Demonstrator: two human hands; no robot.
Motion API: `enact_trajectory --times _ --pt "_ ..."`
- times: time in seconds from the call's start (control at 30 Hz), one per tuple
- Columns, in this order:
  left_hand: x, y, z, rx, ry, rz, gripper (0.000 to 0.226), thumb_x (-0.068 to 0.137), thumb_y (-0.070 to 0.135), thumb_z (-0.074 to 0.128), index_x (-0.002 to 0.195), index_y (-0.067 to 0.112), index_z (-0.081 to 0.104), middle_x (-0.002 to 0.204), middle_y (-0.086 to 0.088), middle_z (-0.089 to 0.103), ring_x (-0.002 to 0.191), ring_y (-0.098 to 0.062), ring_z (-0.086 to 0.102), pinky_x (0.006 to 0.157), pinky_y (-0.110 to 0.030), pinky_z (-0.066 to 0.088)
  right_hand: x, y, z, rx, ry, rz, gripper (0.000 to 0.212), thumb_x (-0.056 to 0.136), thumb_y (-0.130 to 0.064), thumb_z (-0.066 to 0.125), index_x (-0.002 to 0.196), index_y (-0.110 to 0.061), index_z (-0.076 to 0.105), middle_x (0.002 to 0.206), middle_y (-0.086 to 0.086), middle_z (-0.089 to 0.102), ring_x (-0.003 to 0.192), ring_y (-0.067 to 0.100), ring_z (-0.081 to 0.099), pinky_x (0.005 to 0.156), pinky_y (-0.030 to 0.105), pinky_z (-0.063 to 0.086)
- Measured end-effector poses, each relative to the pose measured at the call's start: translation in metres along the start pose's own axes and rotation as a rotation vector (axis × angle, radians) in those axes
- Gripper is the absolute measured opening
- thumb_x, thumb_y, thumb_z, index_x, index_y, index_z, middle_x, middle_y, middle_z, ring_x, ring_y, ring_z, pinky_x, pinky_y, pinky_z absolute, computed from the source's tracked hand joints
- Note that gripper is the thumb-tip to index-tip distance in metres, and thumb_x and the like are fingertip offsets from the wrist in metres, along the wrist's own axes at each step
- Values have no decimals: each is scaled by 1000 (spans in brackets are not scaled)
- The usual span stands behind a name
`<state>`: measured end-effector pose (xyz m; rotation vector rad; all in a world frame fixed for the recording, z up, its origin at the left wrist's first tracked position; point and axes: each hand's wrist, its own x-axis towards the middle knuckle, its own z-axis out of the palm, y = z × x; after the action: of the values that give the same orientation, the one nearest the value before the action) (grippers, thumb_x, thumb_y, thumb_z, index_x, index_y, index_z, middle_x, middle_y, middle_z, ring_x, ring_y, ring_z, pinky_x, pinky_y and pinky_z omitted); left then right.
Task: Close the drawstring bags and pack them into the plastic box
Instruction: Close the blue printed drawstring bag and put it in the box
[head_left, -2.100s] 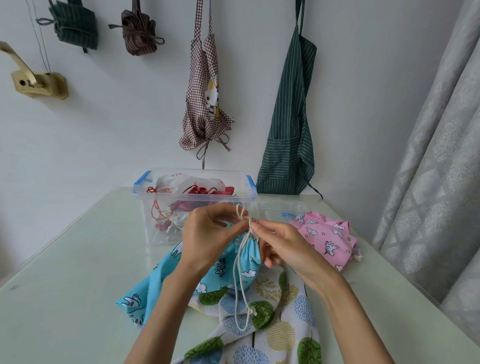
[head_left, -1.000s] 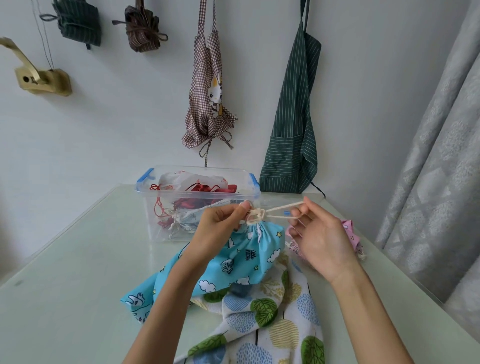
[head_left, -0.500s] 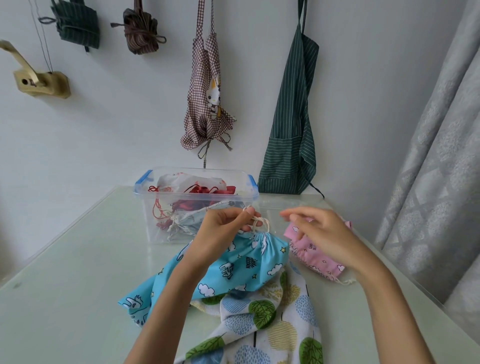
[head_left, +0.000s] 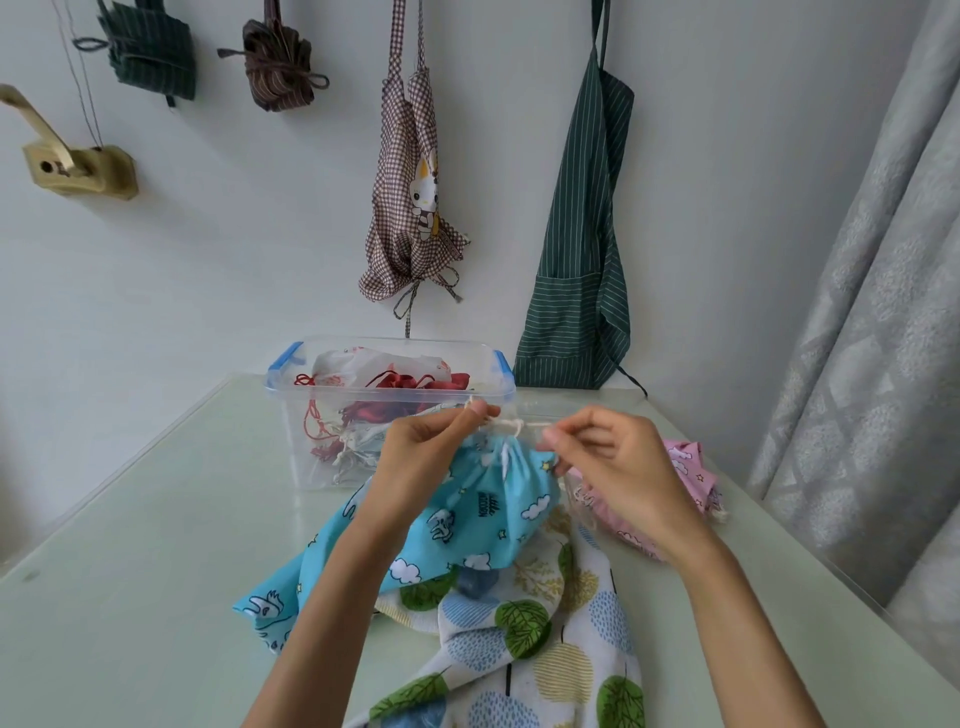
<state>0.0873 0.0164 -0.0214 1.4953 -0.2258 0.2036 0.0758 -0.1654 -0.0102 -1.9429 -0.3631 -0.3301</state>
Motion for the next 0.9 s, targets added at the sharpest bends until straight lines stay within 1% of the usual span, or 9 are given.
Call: enact_trajectory --times 0.1,0.37,0.53,0.6,0.67,0.7,0.77,0.83,0.9 --pt "0 -2 2 -40 87 6 22 90 29 59 87 17 76 54 15 59 45 4 47 48 -5 35 -4 -1 -11 -35 -90 22 6 83 -17 68 85 -11 67 75 5 72 61 17 67 61 23 55" --pt "4 -14 4 133 214 -6 23 91 32 59 80 21 77 57 9 63 41 -4 41 42 -14 31 -5 4 -15 -249 -15 103 5 81 -19 72 79 -16 69 66 -1 72 56 12 67 65 26 57" --pt "7 -12 -1 374 103 -104 53 97 47 34 87 15 74 40 10 44 38 -4 32 45 -18 26 -5 2 2 -186 -130 123 21 79 -42 70 88 -24 73 76 -3 73 63 9 67 67 25 54" --pt "11 -14 -5 501 4 -124 77 94 60 17 97 7 74 73 2 66 70 -8 57 68 -20 39 -6 5 7 -256 -160 116 26 75 -49 70 86 -26 76 76 -5 73 68 10 67 66 25 52" --pt "16 -16 -14 636 -125 -100 87 86 70 7 112 15 70 115 -9 66 120 -24 51 107 -38 30 -6 7 10 -269 -166 117 27 74 -50 71 85 -26 77 74 -2 73 71 16 66 65 29 49" --pt "15 -14 -21 691 -209 -74 88 82 75 8 117 20 67 117 -10 64 126 -27 47 114 -46 22 -6 8 10 -264 -155 110 25 75 -49 70 84 -26 77 73 -1 73 66 17 64 64 30 48" --pt "11 -7 -33 830 -364 -20 83 73 81 21 121 26 63 118 -7 65 126 -30 48 113 -54 25 -4 7 8 -261 -128 92 22 77 -46 70 82 -25 77 70 1 72 57 10 58 60 31 47" --pt "6 0 -41 931 -415 -13 70 74 76 41 124 30 60 126 13 57 123 -19 49 108 -42 35 -3 7 9 -254 -108 90 20 79 -43 70 82 -24 76 70 2 72 53 7 57 58 31 47" --pt "4 6 -41 880 -363 -6 46 84 55 53 121 29 63 113 19 54 102 -9 54 92 -29 43 -4 6 10 -253 -107 90 19 78 -43 70 82 -25 76 70 3 72 51 7 57 58 30 47"
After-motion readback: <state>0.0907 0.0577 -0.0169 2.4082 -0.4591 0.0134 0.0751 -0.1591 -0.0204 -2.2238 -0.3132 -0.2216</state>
